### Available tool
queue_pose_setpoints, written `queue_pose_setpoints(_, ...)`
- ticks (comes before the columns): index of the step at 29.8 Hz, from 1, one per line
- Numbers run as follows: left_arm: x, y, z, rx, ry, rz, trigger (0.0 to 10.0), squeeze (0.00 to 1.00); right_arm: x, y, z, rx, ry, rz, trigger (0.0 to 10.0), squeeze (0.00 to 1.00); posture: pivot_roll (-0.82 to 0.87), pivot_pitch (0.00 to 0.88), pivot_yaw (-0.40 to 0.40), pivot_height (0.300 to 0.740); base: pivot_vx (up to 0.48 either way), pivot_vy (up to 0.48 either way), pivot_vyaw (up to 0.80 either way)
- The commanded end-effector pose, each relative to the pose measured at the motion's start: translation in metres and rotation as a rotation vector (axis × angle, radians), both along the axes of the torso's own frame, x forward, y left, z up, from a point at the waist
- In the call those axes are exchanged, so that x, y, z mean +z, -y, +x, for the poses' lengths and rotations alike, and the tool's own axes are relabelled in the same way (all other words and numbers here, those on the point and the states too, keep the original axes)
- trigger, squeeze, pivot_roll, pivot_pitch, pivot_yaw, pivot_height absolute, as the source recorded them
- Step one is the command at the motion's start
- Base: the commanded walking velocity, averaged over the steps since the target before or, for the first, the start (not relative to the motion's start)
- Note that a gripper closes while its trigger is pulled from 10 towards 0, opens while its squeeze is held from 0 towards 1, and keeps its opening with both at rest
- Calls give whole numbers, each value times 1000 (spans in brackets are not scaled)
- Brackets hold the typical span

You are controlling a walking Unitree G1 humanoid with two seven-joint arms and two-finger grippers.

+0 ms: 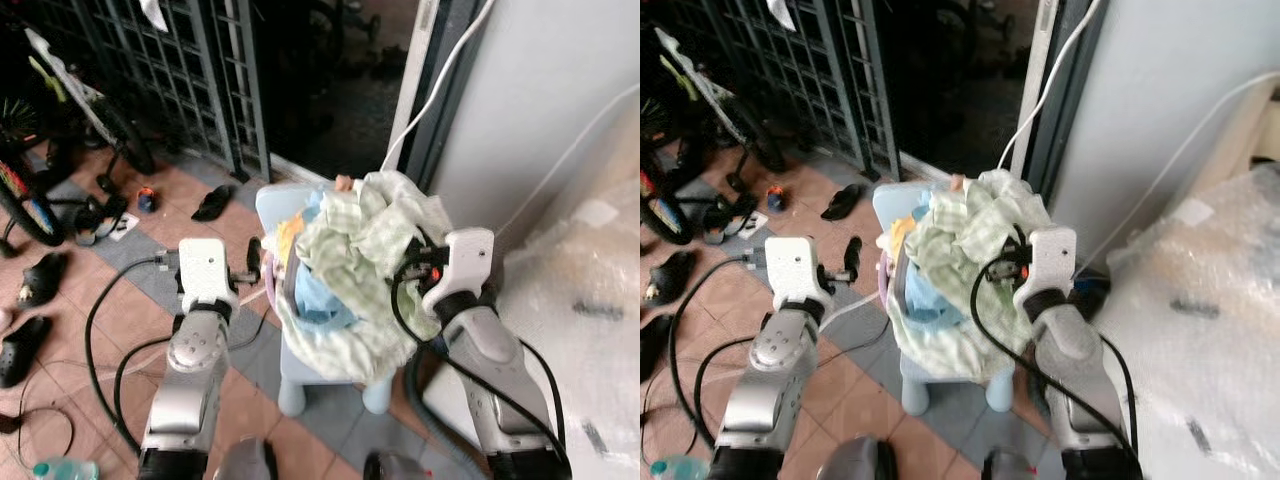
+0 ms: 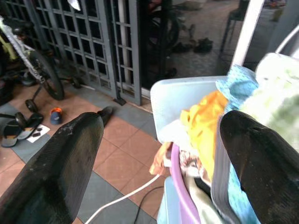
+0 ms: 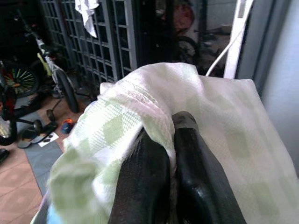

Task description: Clothes washing

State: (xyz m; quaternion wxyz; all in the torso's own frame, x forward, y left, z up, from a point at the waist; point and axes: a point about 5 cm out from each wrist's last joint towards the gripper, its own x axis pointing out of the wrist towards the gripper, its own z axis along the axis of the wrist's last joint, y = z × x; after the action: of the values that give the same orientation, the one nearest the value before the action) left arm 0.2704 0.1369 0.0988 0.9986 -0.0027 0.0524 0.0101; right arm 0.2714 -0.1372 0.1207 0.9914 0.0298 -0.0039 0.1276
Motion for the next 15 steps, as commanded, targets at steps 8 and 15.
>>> queue_pose_setpoints(8, 7, 1, 3, -26, 28, -13, 10000, 0, -2, -1, 4, -6, -16, -13, 10000, 0, -24, 0, 44, 740, -74, 0, -704)
queue_pose_setpoints(15, 17, 6, 7, -51, 59, -3, 10000, 0, 7, 0, 11, -14, 21, -23, 10000, 0, -6, 0, 52, 740, 0, 0, -800)
